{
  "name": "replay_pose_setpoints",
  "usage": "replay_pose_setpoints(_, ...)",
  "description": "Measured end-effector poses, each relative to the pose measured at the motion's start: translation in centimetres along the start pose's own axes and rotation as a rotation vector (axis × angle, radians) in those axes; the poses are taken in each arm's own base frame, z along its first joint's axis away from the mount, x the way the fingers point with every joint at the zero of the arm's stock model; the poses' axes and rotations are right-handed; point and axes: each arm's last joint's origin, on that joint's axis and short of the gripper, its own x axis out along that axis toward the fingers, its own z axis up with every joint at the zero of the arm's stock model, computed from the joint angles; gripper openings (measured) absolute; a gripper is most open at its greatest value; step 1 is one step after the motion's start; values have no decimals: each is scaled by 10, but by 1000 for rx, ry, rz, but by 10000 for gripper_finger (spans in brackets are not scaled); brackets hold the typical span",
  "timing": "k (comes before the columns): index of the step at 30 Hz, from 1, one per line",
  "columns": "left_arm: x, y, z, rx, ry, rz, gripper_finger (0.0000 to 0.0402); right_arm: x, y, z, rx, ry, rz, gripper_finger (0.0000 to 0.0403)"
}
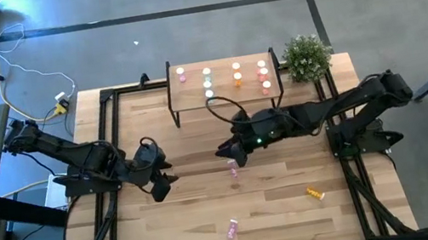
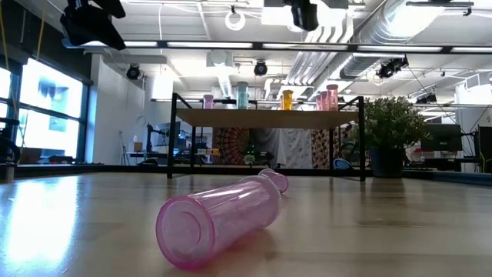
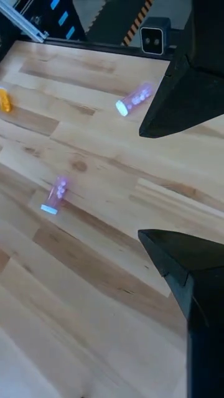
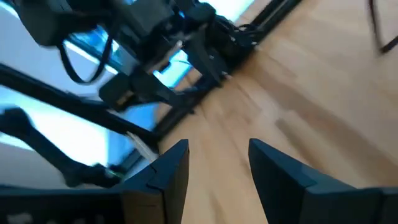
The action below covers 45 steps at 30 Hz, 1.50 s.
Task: Pick and place medicine bottles onto shelf by color
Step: Put the top violet pill bottle on the shelf aligned with the other violet pill bottles
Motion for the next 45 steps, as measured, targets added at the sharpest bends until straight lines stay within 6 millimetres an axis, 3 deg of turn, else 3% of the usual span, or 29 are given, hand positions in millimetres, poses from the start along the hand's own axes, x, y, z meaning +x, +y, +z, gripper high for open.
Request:
replay_pose_setpoints(3, 0, 0, 0, -6, -9, 6, 245, -5, 4, 12, -57, 39, -103, 158)
replay_pose_setpoints(7, 0, 0, 0, 1, -12, 10, 245, -3, -7, 14, -51, 140, -292, 158)
replay_pose_setpoints(16, 0, 1, 1, 8, -15, 12, 245, 35, -35, -11, 1, 295, -441, 162)
replay_pose_setpoints(26, 0, 1, 1, 37, -12, 11, 245, 72, -62, -38, 111, 374, -559, 216)
replay_pose_setpoints(32, 0, 1, 1, 37, -11, 10, 245, 87, -80, -55, 214, 427, -671, 220)
replay_pose_setpoints(45, 0, 0, 1, 37, -11, 10, 245, 108, -102, -71, 215, 450, -729, 220)
